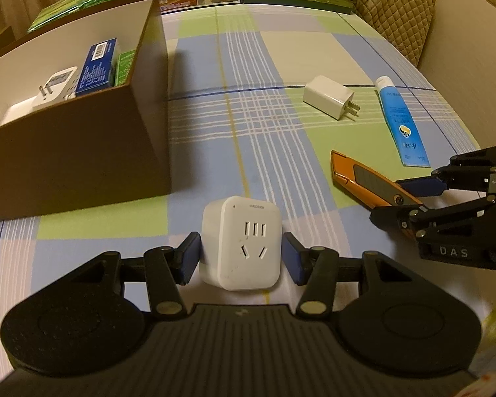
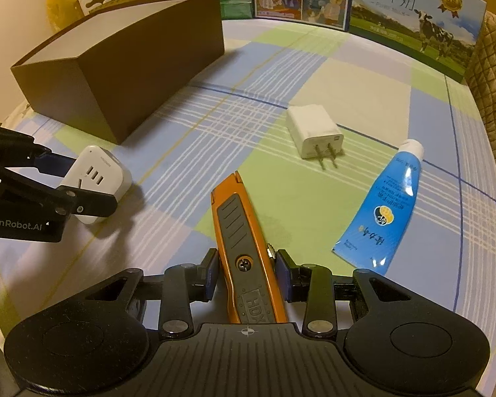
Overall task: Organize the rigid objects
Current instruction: 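Lift the socket with the left tool while the right tool lifts the knife toward the box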
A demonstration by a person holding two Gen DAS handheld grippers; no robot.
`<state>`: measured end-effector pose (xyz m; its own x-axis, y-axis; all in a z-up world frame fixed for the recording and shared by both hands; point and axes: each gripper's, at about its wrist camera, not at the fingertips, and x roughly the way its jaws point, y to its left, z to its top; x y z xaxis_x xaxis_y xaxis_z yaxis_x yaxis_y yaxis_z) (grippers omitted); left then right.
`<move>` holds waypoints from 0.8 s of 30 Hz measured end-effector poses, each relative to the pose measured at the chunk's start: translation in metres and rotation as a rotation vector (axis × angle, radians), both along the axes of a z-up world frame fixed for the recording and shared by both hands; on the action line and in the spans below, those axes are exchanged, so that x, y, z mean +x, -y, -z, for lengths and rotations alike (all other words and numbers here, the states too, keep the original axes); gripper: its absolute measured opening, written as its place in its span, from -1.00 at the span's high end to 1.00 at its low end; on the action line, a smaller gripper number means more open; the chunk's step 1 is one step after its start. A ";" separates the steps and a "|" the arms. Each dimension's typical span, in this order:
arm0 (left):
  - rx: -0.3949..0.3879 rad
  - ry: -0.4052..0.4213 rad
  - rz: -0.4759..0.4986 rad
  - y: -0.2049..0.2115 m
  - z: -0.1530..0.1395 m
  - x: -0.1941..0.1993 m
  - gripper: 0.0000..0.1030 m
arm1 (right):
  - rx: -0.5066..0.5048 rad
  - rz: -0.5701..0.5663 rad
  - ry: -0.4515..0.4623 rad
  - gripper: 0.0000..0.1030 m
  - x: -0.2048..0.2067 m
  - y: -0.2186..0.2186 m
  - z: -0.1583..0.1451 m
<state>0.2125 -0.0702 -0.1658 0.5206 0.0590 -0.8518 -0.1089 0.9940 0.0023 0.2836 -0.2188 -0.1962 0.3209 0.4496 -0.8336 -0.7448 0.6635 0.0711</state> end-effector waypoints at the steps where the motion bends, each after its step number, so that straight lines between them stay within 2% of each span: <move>1: -0.001 0.000 -0.004 0.000 0.000 -0.002 0.05 | -0.001 -0.002 -0.001 0.35 -0.002 0.000 0.000; 15: -0.011 0.020 -0.056 -0.007 -0.009 -0.028 0.06 | 0.034 -0.027 -0.020 0.36 -0.022 -0.002 -0.012; 24: -0.020 0.067 -0.105 -0.024 -0.031 -0.047 0.06 | 0.089 -0.057 -0.018 0.36 -0.032 -0.014 -0.032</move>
<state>0.1657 -0.0463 -0.1353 0.5682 0.1000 -0.8168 -0.2118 0.9769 -0.0277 0.2519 -0.2050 -0.1647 0.2781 0.5390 -0.7951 -0.7795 0.6103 0.1411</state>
